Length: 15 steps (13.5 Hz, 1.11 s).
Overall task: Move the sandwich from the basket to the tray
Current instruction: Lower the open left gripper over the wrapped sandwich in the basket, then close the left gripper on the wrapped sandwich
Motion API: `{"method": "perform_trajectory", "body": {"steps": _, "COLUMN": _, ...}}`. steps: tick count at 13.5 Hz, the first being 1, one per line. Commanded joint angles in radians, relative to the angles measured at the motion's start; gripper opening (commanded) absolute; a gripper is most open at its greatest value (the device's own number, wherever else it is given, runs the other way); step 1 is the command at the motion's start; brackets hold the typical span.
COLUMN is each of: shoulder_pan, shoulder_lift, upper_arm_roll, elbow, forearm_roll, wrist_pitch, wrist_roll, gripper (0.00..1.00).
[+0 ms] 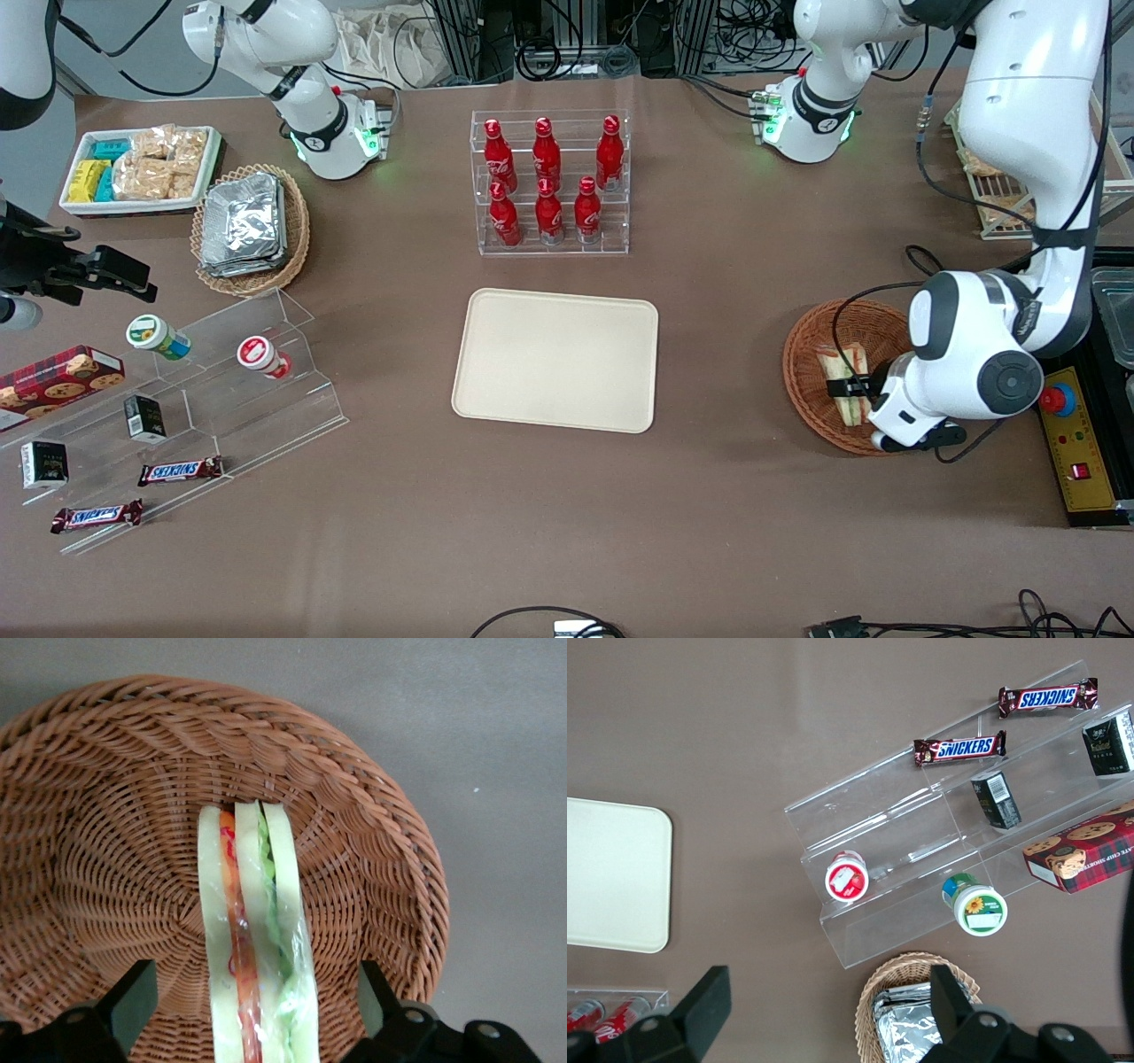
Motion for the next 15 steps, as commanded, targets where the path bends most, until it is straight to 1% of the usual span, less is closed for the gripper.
{"method": "perform_trajectory", "body": {"steps": 1, "shoulder_pan": 0.004, "shoulder_lift": 0.028, "upper_arm_roll": -0.003, "elbow": 0.006, "forearm_roll": 0.016, "wrist_pitch": 0.015, "wrist_roll": -0.038, "gripper": 1.00}}
{"method": "perform_trajectory", "body": {"steps": 8, "shoulder_pan": 0.002, "shoulder_lift": 0.035, "upper_arm_roll": -0.005, "elbow": -0.050, "forearm_roll": 0.018, "wrist_pitch": 0.018, "wrist_roll": -0.071, "gripper": 1.00}}
{"method": "perform_trajectory", "body": {"steps": 11, "shoulder_pan": 0.003, "shoulder_lift": 0.034, "upper_arm_roll": -0.003, "elbow": -0.075, "forearm_roll": 0.018, "wrist_pitch": 0.030, "wrist_roll": -0.071, "gripper": 0.97}}
{"method": "perform_trajectory", "body": {"steps": 13, "shoulder_pan": 0.004, "shoulder_lift": 0.028, "upper_arm_roll": -0.003, "elbow": -0.075, "forearm_roll": 0.018, "wrist_pitch": 0.024, "wrist_roll": -0.071, "gripper": 0.91}}
{"method": "perform_trajectory", "body": {"steps": 14, "shoulder_pan": 0.004, "shoulder_lift": 0.025, "upper_arm_roll": -0.003, "elbow": -0.075, "forearm_roll": 0.018, "wrist_pitch": 0.021, "wrist_roll": -0.071, "gripper": 0.84}}
{"method": "perform_trajectory", "body": {"steps": 15, "shoulder_pan": 0.004, "shoulder_lift": 0.023, "upper_arm_roll": -0.003, "elbow": -0.075, "forearm_roll": 0.018, "wrist_pitch": 0.020, "wrist_roll": -0.071, "gripper": 0.73}}
